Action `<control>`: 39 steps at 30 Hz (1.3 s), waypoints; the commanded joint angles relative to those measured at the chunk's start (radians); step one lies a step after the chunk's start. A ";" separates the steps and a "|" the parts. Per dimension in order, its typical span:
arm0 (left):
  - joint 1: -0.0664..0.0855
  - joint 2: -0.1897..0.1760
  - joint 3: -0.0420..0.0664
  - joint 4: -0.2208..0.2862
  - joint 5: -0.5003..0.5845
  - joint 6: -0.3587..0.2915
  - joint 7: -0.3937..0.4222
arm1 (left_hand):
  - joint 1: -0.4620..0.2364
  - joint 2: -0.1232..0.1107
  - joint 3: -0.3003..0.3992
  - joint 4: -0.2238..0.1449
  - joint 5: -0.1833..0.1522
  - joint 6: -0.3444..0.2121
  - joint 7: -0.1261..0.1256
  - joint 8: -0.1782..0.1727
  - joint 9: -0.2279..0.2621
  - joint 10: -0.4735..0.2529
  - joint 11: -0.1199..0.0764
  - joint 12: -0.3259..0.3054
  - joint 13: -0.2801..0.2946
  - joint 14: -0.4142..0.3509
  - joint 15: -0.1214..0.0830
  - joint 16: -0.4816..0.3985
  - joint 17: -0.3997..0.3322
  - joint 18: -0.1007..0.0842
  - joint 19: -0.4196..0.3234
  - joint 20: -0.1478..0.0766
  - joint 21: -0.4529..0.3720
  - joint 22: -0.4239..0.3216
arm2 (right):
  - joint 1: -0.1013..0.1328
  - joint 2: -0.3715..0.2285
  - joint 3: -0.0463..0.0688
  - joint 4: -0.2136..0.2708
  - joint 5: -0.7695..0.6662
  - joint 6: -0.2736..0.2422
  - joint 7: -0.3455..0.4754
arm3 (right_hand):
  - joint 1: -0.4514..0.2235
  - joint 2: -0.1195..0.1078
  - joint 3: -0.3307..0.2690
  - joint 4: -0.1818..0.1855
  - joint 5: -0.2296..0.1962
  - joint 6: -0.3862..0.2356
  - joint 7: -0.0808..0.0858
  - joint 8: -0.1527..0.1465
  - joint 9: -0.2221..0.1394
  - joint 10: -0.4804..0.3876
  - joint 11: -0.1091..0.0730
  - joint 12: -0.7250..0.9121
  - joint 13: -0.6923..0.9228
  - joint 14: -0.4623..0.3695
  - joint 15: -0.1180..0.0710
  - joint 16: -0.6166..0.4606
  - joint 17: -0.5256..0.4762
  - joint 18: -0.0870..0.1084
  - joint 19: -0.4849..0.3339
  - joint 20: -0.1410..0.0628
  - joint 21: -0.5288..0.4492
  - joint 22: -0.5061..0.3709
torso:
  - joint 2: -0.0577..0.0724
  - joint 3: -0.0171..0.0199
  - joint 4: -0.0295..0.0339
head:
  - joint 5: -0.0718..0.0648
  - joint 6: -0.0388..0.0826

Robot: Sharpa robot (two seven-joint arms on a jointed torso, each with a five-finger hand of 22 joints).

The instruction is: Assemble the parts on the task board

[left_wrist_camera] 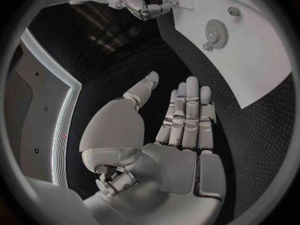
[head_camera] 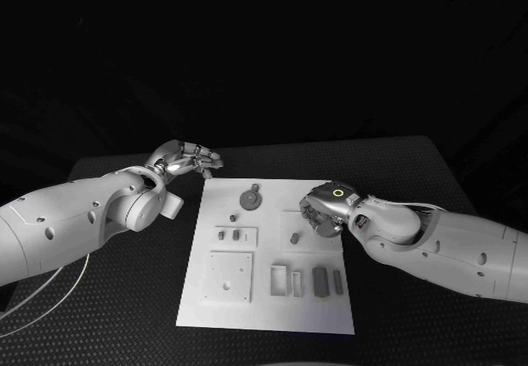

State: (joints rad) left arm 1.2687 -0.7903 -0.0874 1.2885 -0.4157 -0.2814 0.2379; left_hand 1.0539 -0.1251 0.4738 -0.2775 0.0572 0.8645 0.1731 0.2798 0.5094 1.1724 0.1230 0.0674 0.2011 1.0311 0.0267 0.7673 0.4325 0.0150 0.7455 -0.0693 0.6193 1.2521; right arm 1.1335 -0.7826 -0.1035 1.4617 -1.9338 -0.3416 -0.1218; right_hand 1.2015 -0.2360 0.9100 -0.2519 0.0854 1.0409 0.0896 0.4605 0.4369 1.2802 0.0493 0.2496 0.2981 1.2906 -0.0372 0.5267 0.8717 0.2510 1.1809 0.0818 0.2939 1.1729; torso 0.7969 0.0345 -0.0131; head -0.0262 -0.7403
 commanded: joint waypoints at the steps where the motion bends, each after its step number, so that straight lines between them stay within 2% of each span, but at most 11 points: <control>1: 0.001 0.001 0.001 0.003 0.007 -0.001 0.009 | -0.004 0.006 -0.006 -0.002 -0.005 0.000 -0.004 0.005 -0.001 0.003 0.002 0.001 -0.001 0.007 -0.001 0.001 0.001 0.011 0.010 -0.001 -0.003 0.001 | -0.021 0.000 -0.017 -0.008 -0.007 0.094 -0.011 | -0.012 0.001 0.005 -0.002 0.010 0.010 -0.001 -0.002 0.004 0.007 0.000 0.002 0.008 0.002 -0.006 0.007 0.002 0.011 0.011 -0.001 0.005 0.002 | 0.000 -0.0002 -0.0005 | 0.001 0.000; 12: 0.001 0.003 0.001 -0.004 0.011 0.000 0.010 | -0.004 0.007 -0.007 -0.002 -0.005 -0.001 -0.003 0.005 -0.001 0.003 0.002 0.001 -0.002 0.008 -0.001 0.002 0.003 0.011 0.011 -0.001 -0.004 0.002 | -0.020 -0.004 -0.015 -0.002 0.009 0.089 -0.007 | -0.021 0.002 0.004 -0.007 0.027 0.012 -0.002 -0.004 0.011 0.008 -0.002 -0.001 0.025 0.003 -0.008 0.011 0.005 0.011 0.014 -0.003 0.006 0.007 | 0.000 0.0001 -0.0003 | 0.003 0.001; 15: 0.001 0.003 0.001 -0.006 0.011 0.000 0.010 | -0.004 0.007 -0.007 -0.002 -0.005 -0.001 -0.003 0.005 -0.002 0.003 0.002 0.001 -0.002 0.008 -0.001 0.002 0.003 0.010 0.011 -0.001 -0.004 0.002 | -0.020 -0.006 -0.011 -0.001 0.013 0.088 -0.006 | -0.021 0.002 0.004 -0.007 0.028 0.012 -0.002 -0.004 0.011 0.008 -0.002 -0.002 0.026 0.003 -0.008 0.011 0.005 0.011 0.014 -0.003 0.006 0.007 | 0.000 0.0000 -0.0001 | 0.005 0.000; 22: 0.001 0.005 0.001 -0.012 0.017 0.007 0.008 | -0.004 0.007 -0.007 -0.001 -0.005 -0.001 -0.003 0.004 -0.002 0.003 0.002 0.001 -0.003 0.008 -0.001 0.002 0.004 0.010 0.011 -0.002 -0.004 0.002 | -0.013 -0.011 0.009 -0.002 0.040 0.092 0.004 | -0.023 0.003 0.003 -0.007 0.030 0.013 -0.002 -0.005 0.013 0.008 -0.002 -0.003 0.029 0.002 -0.008 0.011 0.006 0.011 0.014 -0.003 0.006 0.008 | 0.000 -0.0013 0.0007 | 0.004 0.002; 27: 0.001 0.006 0.001 -0.019 0.060 0.013 0.006 | -0.004 0.008 -0.011 0.000 -0.005 -0.004 -0.002 0.004 -0.004 0.002 0.000 0.001 -0.010 0.027 -0.008 0.024 0.025 0.008 0.016 -0.006 -0.007 0.004 | -0.009 -0.013 0.023 -0.006 0.066 0.096 0.014 | -0.026 0.004 0.001 -0.008 0.035 0.013 -0.002 -0.006 0.015 0.008 -0.002 -0.004 0.033 0.002 -0.008 0.012 0.006 0.011 0.014 -0.003 0.005 0.009 | -0.001 -0.0007 0.0009 | 0.005 0.004; 39: 0.001 0.006 0.001 -0.030 0.062 0.017 0.005 | -0.004 0.006 -0.014 0.000 -0.005 -0.012 0.001 0.000 -0.008 0.000 0.001 0.001 -0.014 0.022 -0.008 0.029 0.034 0.006 0.018 -0.008 -0.010 0.006 | 0.005 -0.019 0.028 -0.007 0.110 0.120 0.037 | -0.030 0.009 -0.005 -0.014 0.045 0.012 -0.001 -0.009 0.019 0.006 -0.001 -0.009 0.043 0.000 -0.008 0.012 0.007 0.011 0.013 -0.003 0.004 0.011 | 0.000 -0.0003 -0.0004 | 0.008 0.006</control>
State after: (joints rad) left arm 1.2687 -0.7861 -0.0875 1.2589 -0.3694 -0.2776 0.2369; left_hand 1.0539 -0.1251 0.4680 -0.2772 0.0572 0.8602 0.1757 0.2797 0.5028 1.1727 0.1226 0.0674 0.1878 1.0544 0.0178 0.7899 0.4649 0.0149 0.7561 -0.0765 0.6154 1.2567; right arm 1.1406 -0.7944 -0.0740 1.4594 -1.8452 -0.2731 -0.0901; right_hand 1.1802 -0.2302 0.9080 -0.2610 0.1280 1.0450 0.0882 0.4519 0.4551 1.2789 0.0465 0.2386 0.3430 1.2919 -0.0430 0.5343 0.8774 0.2478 1.1915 0.0783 0.2939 1.1835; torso 0.7969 0.0337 -0.0129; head -0.0195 -0.7348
